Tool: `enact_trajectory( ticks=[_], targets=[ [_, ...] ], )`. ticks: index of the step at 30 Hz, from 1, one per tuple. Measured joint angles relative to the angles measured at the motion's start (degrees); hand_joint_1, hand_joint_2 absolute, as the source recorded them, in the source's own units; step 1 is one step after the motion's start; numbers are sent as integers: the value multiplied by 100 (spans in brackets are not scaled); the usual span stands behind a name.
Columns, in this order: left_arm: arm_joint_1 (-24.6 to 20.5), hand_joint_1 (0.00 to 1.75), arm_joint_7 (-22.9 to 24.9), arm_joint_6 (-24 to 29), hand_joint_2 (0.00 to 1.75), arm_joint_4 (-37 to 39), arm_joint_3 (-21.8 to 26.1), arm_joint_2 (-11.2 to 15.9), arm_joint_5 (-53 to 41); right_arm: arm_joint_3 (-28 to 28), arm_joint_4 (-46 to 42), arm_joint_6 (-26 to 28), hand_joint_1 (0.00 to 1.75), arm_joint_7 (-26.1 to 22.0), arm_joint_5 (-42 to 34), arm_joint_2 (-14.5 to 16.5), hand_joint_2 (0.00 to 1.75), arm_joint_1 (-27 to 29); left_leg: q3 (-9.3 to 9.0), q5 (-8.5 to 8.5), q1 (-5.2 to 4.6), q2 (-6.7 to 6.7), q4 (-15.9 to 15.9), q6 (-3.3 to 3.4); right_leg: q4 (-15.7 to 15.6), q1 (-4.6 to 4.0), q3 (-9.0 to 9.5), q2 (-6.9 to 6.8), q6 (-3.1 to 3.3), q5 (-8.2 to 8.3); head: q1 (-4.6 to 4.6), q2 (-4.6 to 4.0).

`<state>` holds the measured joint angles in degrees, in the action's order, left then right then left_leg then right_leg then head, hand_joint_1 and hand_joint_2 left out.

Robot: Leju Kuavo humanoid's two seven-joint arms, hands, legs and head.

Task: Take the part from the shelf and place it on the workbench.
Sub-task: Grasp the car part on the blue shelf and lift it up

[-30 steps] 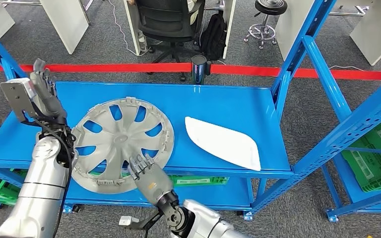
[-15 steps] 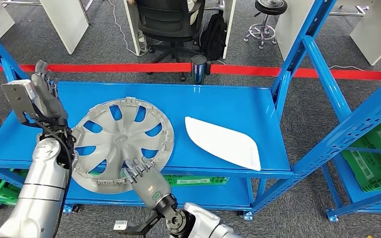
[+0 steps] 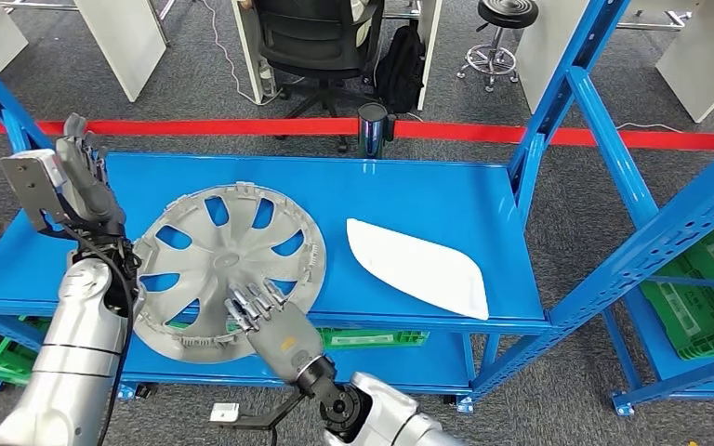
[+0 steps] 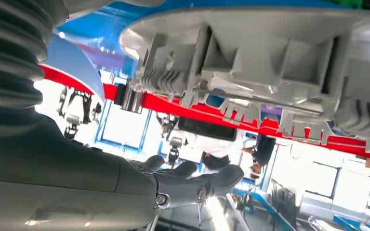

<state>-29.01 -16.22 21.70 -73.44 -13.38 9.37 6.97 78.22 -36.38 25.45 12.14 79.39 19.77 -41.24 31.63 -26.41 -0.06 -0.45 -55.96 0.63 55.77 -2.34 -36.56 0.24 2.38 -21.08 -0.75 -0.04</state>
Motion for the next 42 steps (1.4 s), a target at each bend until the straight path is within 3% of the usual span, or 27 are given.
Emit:
enact_trajectory(
  ticks=[21, 42],
  targets=[
    [32, 0, 5, -82, 0, -17, -4, 72, 20, -469, 423, 150, 0, -348, -257, -1, 175, 50, 0, 0, 0, 0, 0, 0, 0, 0, 0, 0, 0, 0, 1, 0],
    [35, 0, 13, -105, 0, -45, -4, 103, 12, -861, 585, 39, 0, -385, -201, -2, 175, 39, 0, 0, 0, 0, 0, 0, 1, 0, 0, 0, 0, 0, 0, 0]
  ],
)
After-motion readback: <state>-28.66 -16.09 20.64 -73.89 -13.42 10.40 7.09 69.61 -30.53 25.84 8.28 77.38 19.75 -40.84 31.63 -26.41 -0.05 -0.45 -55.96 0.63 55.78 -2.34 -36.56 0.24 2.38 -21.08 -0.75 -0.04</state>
